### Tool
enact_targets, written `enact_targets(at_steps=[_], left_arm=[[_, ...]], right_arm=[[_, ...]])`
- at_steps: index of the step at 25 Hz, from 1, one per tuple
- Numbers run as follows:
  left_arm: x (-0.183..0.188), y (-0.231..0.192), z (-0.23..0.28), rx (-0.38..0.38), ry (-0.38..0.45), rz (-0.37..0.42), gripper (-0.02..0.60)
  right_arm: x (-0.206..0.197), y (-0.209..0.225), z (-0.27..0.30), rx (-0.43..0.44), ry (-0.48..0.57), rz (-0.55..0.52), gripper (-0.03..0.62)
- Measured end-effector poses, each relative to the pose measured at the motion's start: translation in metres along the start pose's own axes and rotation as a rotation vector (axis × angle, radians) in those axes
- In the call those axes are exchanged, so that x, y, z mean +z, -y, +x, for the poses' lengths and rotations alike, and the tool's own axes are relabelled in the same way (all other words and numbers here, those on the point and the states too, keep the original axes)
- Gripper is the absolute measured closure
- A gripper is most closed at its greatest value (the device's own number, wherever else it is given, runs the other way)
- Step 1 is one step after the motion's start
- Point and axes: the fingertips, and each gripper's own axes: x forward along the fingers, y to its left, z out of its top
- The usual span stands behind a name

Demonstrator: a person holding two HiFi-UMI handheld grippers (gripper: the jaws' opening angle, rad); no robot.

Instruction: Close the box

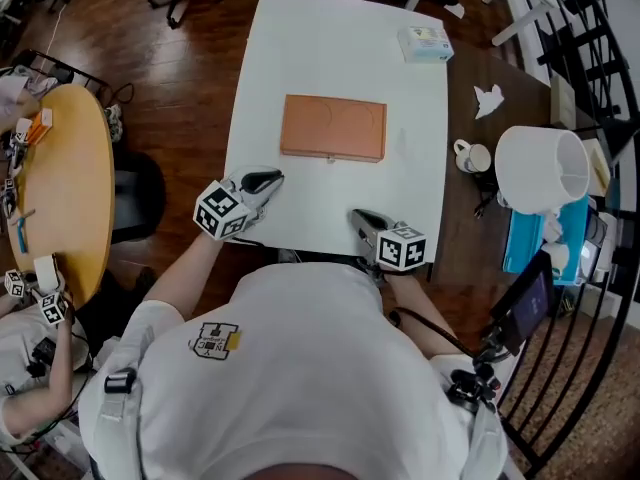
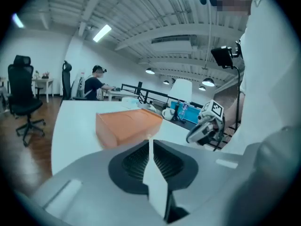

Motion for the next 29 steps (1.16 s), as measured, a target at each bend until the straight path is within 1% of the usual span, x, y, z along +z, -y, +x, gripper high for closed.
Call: enact_targets(at_steps=[2,3,6,8,11,16,19,22,24,26,29], left_arm=[[-0.038,0.037,-0.006,-0.041,-0.032,-0.048,0.558],[-0.051,0.053,-0.006,-0.062,-0.047,-0.058,0.560],[-0.075,0.086,-0.004,-0.111,-0.077,-0.061,0.561],[-0.085,0.098,-0.006,-0.123,-0.087,-0.055,0.561],[-0.092,0.102,-0.004,-0.123,-0.094,-0.041,0.561],[-0.091,0.093,0.000,-0.100,-0.088,-0.043,0.561],[-0.092,0.087,0.010,-0.087,-0.087,-0.042,0.561],[-0.092,0.090,0.029,-0.124,-0.100,-0.022,0.561],[-0.084,0.091,0.038,-0.148,-0.094,0.016,0.561],[-0.078,0.089,0.037,-0.166,-0.086,0.058,0.561],[-0.088,0.087,0.015,-0.189,-0.110,0.067,0.561]], right_arm=[[-0.018,0.003,-0.006,-0.038,0.002,-0.007,0.594],[-0.025,0.004,-0.008,-0.052,0.005,-0.006,0.594],[-0.037,0.003,-0.011,-0.088,0.014,-0.006,0.594],[-0.040,0.000,-0.012,-0.106,0.020,-0.010,0.594],[-0.038,-0.001,-0.013,-0.124,0.033,-0.026,0.594],[-0.031,0.001,-0.016,-0.133,0.047,-0.052,0.594],[-0.029,0.013,-0.018,-0.136,0.055,-0.063,0.594],[-0.034,0.032,-0.034,-0.175,0.067,-0.055,0.594],[-0.035,0.038,-0.043,-0.199,0.090,-0.038,0.594],[-0.036,0.035,-0.044,-0.214,0.120,-0.021,0.594],[-0.045,0.015,-0.031,-0.218,0.140,-0.006,0.594]])
